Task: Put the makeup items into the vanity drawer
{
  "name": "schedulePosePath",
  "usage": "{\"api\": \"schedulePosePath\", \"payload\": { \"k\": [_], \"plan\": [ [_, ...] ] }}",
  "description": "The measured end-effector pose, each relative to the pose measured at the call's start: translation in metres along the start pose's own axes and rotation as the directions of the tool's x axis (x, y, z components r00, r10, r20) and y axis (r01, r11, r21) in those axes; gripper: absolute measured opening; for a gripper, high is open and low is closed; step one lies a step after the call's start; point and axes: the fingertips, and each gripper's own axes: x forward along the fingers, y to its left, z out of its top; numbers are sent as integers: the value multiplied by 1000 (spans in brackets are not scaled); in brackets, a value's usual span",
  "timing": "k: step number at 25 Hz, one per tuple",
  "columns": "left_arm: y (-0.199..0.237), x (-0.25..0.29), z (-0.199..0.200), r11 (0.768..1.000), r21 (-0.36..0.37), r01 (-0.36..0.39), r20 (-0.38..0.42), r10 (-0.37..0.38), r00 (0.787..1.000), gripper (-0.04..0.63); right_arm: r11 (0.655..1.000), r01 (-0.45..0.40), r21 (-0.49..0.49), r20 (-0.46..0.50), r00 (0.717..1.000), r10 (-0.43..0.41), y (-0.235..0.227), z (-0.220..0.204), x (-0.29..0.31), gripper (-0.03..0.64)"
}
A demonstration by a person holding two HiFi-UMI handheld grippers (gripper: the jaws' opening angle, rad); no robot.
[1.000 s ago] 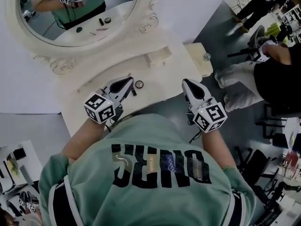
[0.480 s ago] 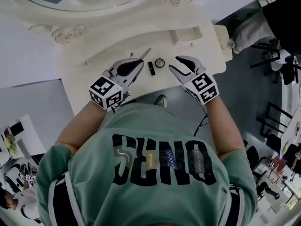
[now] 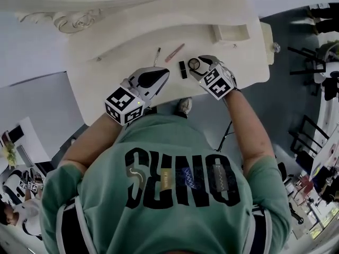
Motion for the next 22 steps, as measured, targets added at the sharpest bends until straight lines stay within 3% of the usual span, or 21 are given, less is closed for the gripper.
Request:
{"api": "schedulePosePath", "payload": {
  "k": [4, 9, 14, 18, 22],
  "plan": [
    [0, -1, -4, 1000, -13, 6, -3, -6, 1000, 4, 1000, -9, -27, -49, 999, 8, 2, -12, 19, 246],
    [0, 1, -6, 1000, -12, 9, -14, -9, 1000, 3, 1000, -25, -17, -23, 999, 25, 3, -13, 19, 222],
    [-11, 1, 9, 1000, 4, 18, -10, -18, 1000, 3, 996, 21, 85, 101, 994, -30, 3, 7, -28, 222],
    [-28, 4, 42, 998, 44, 35, 17, -36, 999, 5, 982, 97, 160, 265, 954, -138, -3, 34, -117, 222],
    [-58, 14, 87, 991, 110, 77, 63, -84, 994, 5, 958, 192, 215, 383, 885, -263, -11, 49, -219, 222]
  ]
}}
